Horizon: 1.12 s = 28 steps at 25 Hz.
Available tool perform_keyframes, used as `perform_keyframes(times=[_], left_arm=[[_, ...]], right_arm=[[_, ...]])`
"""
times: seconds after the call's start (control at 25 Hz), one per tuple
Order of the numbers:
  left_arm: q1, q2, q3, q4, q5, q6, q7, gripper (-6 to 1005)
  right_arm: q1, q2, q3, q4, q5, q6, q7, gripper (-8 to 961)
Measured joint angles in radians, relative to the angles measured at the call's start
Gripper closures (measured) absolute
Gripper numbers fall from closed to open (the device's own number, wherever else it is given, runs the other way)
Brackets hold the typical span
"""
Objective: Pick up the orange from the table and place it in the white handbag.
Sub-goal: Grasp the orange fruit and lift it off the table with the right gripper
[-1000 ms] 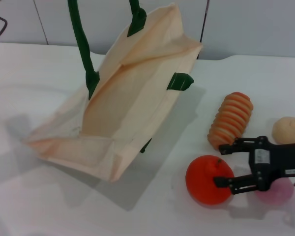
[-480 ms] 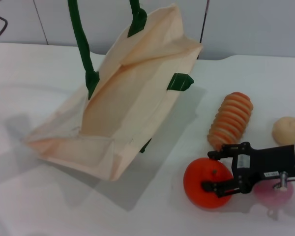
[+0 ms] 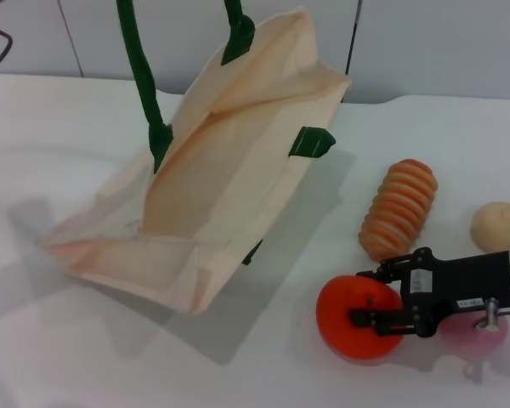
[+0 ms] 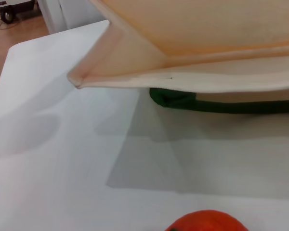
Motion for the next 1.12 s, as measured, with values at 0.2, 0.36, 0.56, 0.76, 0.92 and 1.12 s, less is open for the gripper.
perform_keyframes(times=[0.2,0.36,0.56,0.76,0.92,1.12], left_arm=[[0.000,0.000,0.000,0.000,0.000,0.000,0.000,890],[0.000,0.000,0.000,0.000,0.000,0.000,0.000,890],[0.000,0.000,0.000,0.000,0.000,0.000,0.000,890],[0.000,0.000,0.000,0.000,0.000,0.000,0.000,890],[0.000,0.000,0.000,0.001,0.000,-0.003,0.000,890],[0.000,0.000,0.000,0.004,0.000,-0.010,0.000,890]], right_arm=[[0.000,-0.002,0.000,-0.002,-0.001,0.015,0.000,398],[0.000,-0.003,0.000,-0.008,-0.002,0.026,0.000,416],[0.000,-0.005,0.008,-0.021,0.000,0.069,-0.005,438],[0.000,-0.006,0.012,-0.030,0.002,0.076,-0.003,506],[0.000,-0.006,0.012,-0.030,0.001,0.076,-0.004,536],[0.000,-0.006,0.012,-0.030,-0.002,0.076,-0.004,583]])
